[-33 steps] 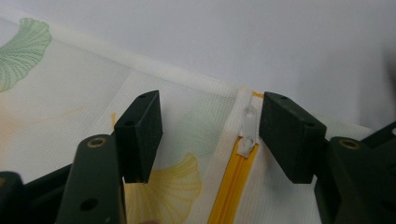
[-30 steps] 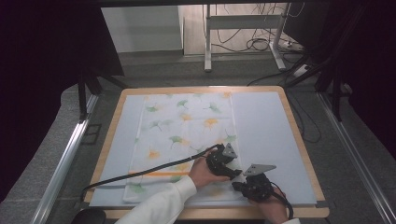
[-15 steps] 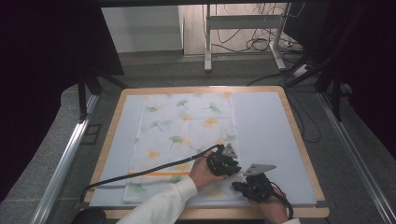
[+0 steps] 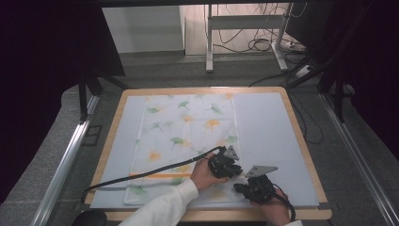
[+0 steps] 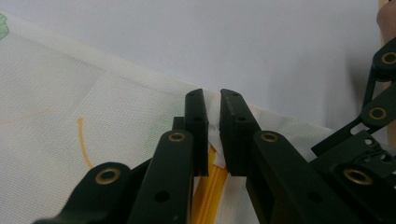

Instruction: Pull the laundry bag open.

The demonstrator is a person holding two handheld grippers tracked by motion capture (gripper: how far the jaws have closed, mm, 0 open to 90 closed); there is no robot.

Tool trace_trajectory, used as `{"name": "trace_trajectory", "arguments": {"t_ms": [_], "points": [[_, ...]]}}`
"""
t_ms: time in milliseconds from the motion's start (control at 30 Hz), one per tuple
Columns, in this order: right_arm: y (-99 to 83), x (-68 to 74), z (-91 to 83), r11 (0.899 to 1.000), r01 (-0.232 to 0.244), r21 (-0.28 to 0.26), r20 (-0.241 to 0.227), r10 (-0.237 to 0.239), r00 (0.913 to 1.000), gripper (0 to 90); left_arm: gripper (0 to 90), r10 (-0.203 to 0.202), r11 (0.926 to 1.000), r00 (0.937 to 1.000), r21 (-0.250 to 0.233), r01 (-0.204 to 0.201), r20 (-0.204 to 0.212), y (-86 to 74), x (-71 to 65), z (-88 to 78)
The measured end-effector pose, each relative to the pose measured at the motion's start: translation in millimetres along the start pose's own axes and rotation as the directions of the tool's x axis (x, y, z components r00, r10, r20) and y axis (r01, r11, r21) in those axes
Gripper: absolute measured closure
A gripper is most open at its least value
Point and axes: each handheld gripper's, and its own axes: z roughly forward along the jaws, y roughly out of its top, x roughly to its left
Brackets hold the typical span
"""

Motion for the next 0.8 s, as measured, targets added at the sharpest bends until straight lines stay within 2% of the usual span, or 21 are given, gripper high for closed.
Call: {"name": "trace_trajectory", "arguments": {"t_ms": [200, 400, 467, 800], "points": [[0.0, -0.9, -1.0, 1.0, 0.0, 0.001, 0.007, 0.0, 1.0, 88.9, 83.1, -0.001, 1.0, 1.0, -0.001, 0.001, -0.001, -0.1, 0.2, 0.2], [4.2, -9.6, -3.2, 0.998, -0.052, -0.03, 0.082, 0.054, 0.9952, 89.4, 83.5, 0.006, 1.0, 1.0, 0.001, -0.006, -0.002, -0.3, 0.8, 0.3], [5.8, -13.5, -1.9, 0.998, -0.064, -0.024, 0.095, 0.066, 0.9933, 89.4, 83.6, 0.009, 1.0, 0.9999, 0.003, -0.009, -0.005, -0.3, 0.5, 0.0], [7.6, -18.4, 1.6, 0.993, -0.114, -0.021, 0.094, 0.116, 0.9888, 89.9, 83.9, 0.029, 0.9995, 0.9993, 0.013, -0.029, -0.022, -0.9, -0.6, -1.7]]}}
